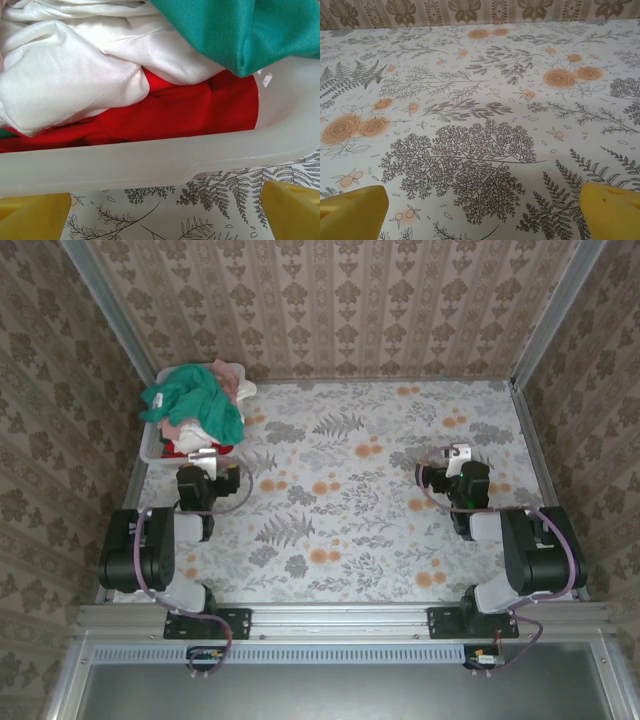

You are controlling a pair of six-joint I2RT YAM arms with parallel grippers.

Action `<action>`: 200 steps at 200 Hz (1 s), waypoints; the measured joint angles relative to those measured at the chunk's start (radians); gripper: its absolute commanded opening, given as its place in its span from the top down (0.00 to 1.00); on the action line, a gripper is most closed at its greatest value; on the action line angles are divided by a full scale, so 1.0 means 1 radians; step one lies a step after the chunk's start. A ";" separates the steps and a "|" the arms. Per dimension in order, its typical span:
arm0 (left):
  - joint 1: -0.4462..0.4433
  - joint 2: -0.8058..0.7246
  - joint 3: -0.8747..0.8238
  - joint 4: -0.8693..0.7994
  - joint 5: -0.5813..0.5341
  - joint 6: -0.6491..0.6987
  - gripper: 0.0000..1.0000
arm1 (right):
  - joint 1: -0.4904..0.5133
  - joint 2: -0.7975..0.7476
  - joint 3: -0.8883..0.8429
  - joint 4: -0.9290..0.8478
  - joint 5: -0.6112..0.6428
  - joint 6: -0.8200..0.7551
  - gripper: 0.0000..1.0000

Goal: Fold and stack the t-shirts

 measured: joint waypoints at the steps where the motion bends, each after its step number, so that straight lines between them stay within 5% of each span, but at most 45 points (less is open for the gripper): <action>1: 0.000 0.000 0.000 0.000 0.000 0.000 0.00 | 0.000 0.000 0.000 0.000 0.000 0.000 0.00; 165: 0.000 0.000 0.000 0.000 0.000 0.000 0.00 | 0.000 0.000 0.000 0.000 0.003 0.000 0.00; 200: -0.074 -0.103 0.036 -0.162 -0.143 0.005 0.00 | 0.011 -0.038 0.063 -0.146 0.093 0.014 0.00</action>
